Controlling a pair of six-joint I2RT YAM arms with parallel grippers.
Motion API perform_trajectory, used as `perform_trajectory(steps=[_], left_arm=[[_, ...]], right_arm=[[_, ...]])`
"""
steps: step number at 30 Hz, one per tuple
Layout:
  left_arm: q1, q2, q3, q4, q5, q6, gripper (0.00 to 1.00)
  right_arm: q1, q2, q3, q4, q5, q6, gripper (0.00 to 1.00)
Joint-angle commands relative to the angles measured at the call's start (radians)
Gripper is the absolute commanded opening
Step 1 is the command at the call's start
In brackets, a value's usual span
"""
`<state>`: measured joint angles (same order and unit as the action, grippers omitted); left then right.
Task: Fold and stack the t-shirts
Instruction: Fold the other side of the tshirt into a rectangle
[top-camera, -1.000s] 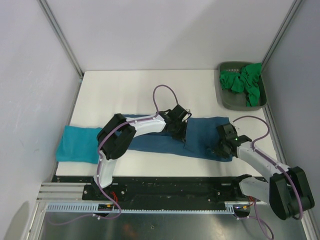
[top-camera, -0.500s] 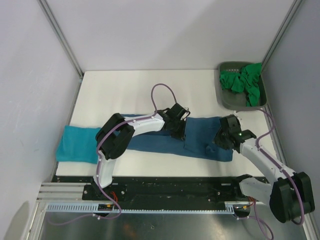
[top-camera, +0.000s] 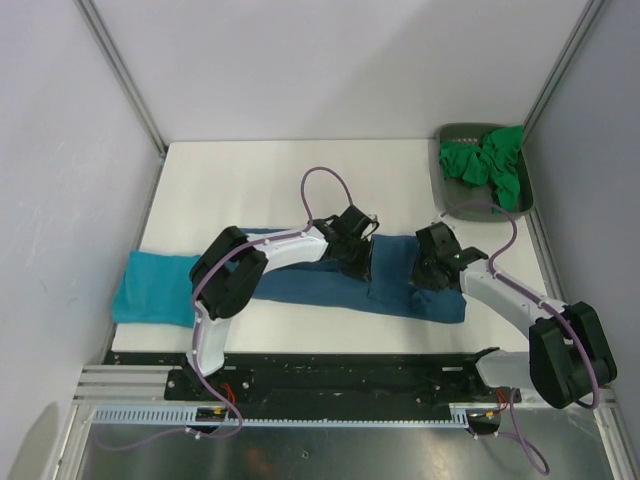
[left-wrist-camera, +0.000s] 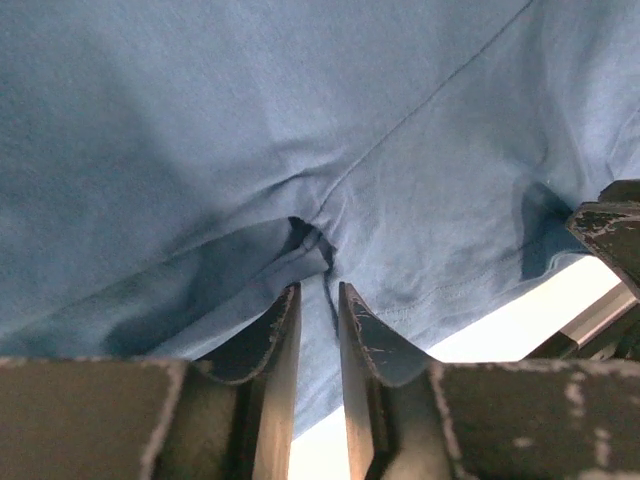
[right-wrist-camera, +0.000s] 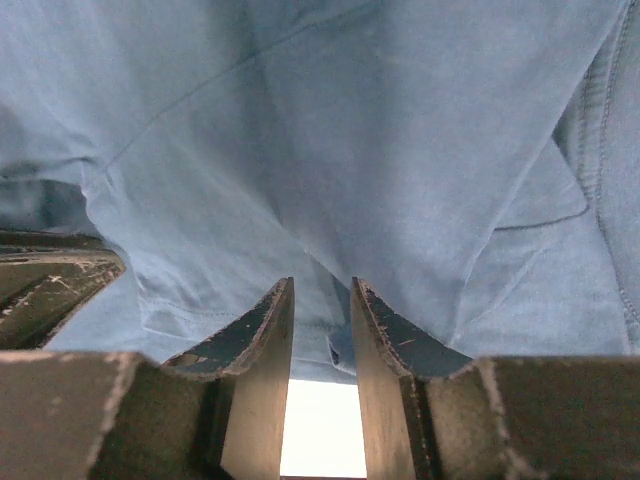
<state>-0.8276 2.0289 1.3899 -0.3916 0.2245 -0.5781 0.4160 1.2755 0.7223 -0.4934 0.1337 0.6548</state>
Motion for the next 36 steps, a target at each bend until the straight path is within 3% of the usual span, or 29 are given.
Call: perform_trajectory(steps=[1, 13, 30, 36], left_arm=[[0.006, -0.092, -0.021, 0.002, 0.050, -0.005, 0.28], [-0.008, -0.100, -0.045, 0.006, 0.104, -0.007, 0.36], [-0.054, -0.012, -0.012, 0.006, 0.078, -0.029, 0.36], [-0.061, -0.025, -0.005, 0.006, 0.067, -0.035, 0.27]], right_arm=[[0.021, -0.043, 0.013, -0.061, 0.042, -0.023, 0.34], [0.023, -0.096, -0.056, -0.100, 0.036, -0.015, 0.33], [0.023, -0.097, -0.064, -0.086, 0.033, -0.010, 0.33], [0.021, -0.093, -0.064, -0.081, 0.034, -0.006, 0.33]])
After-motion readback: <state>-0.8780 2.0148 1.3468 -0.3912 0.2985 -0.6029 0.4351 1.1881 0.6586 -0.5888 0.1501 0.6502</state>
